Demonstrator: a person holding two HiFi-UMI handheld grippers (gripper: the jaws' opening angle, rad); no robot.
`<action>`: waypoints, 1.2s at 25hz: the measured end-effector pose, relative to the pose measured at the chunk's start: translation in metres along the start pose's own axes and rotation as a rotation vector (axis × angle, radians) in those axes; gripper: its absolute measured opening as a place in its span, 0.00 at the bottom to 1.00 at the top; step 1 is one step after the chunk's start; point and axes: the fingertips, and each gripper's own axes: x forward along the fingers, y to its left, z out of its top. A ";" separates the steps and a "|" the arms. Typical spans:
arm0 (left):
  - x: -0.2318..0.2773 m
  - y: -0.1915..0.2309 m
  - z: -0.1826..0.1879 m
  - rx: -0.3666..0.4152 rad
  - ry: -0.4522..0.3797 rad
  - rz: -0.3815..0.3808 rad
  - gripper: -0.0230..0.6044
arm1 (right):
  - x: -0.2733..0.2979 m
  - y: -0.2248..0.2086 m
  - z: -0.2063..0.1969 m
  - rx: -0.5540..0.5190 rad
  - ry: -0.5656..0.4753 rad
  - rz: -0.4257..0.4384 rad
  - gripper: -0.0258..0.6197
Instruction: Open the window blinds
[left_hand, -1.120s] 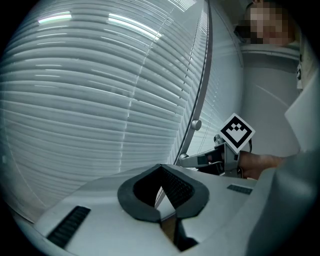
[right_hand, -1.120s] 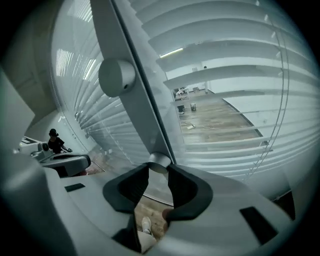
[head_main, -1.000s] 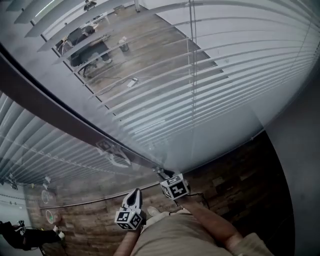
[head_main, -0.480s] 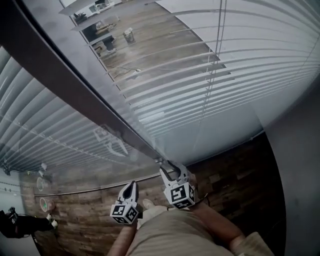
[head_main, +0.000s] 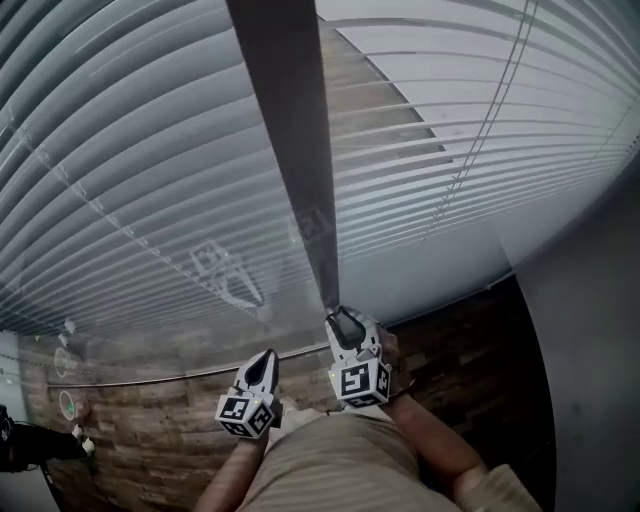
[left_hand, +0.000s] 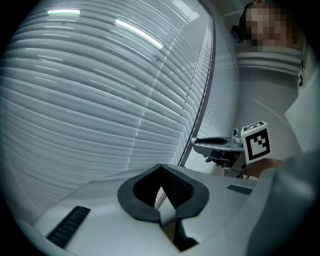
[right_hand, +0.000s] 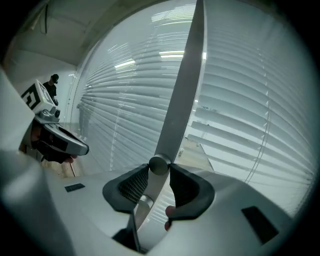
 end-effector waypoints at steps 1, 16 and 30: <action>0.013 -0.002 -0.004 0.005 0.008 -0.011 0.06 | 0.004 -0.009 -0.011 0.004 0.009 0.005 0.25; -0.002 0.014 0.012 0.082 -0.002 -0.059 0.06 | 0.002 -0.021 -0.011 0.106 0.110 0.039 0.25; 0.004 0.041 0.000 0.019 -0.005 -0.018 0.06 | 0.011 -0.033 -0.029 0.207 0.101 -0.052 0.25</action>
